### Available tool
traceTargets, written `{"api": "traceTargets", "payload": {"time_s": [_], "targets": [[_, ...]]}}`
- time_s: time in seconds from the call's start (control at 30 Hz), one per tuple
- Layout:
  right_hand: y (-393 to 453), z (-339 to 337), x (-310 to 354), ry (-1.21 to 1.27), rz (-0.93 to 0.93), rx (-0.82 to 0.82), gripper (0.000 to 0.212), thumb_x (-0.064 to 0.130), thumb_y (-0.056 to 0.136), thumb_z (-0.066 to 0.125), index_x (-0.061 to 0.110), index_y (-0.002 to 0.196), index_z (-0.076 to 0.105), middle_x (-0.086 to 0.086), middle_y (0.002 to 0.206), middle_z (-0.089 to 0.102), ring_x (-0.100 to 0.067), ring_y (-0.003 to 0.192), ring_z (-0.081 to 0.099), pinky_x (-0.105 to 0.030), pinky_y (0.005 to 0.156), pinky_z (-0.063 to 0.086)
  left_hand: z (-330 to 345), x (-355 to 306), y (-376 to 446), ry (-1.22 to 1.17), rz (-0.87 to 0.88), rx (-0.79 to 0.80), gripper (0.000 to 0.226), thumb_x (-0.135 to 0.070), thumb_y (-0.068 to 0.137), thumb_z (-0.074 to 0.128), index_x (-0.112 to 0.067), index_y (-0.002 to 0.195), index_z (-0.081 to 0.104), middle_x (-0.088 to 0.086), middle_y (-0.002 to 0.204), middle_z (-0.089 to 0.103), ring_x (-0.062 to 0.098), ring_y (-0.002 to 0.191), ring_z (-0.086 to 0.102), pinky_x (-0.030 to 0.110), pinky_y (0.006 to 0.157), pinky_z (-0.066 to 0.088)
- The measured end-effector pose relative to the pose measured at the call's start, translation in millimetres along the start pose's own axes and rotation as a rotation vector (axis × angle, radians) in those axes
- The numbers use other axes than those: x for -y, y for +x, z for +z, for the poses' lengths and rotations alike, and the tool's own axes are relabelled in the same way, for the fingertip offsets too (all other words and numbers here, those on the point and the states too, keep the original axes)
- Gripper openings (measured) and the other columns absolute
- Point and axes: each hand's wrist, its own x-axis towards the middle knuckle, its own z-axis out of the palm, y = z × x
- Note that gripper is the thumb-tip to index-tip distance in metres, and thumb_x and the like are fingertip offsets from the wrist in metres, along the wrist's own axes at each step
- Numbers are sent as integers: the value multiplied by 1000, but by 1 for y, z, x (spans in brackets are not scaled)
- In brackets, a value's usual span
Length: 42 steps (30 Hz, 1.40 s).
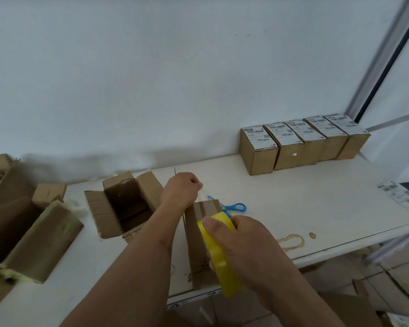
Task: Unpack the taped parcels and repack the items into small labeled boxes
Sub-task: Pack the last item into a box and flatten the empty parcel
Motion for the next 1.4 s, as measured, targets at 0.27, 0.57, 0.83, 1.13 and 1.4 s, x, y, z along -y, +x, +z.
{"api": "traceTargets", "payload": {"time_s": [0.27,0.57,0.83,1.13,1.4], "targets": [[9,7,1,41,11,-39,107,91,39,37,19,115,56,-7,105,67,-31,100,66,-51,90,54,-5,5,24,-63,-30,117,12,-23,92,64,-14,87,70,-2,75,66,10,63,53,25,62,43],[8,2,0,-3,-3,-49,88,86,59,41,18,112,58,-6,102,68,-27,96,67,-48,89,55,7,12,30,5,-182,280,30,-18,90,67,-2,115,67,9,105,66,21,86,59,30,72,54],[8,-2,0,-163,-37,-113,63,66,89,40,16,122,57,-1,106,59,-18,101,57,-36,91,48,0,7,23,316,-216,535,23,-4,92,55,1,112,67,20,114,66,31,93,68,35,77,59],[5,-3,3,-144,-41,-109,57,66,91,41,17,117,56,2,100,57,-17,99,57,-33,87,46,5,-24,-5,419,188,377,51,-50,102,39,-7,113,65,10,112,63,25,106,57,35,91,45],[-15,1,7,19,-42,-96,42,43,96,52,7,114,62,-16,111,67,-33,105,63,-41,90,51,29,-12,-23,628,264,332,53,-60,100,28,-19,91,60,-1,89,64,15,83,57,31,71,41]]}}
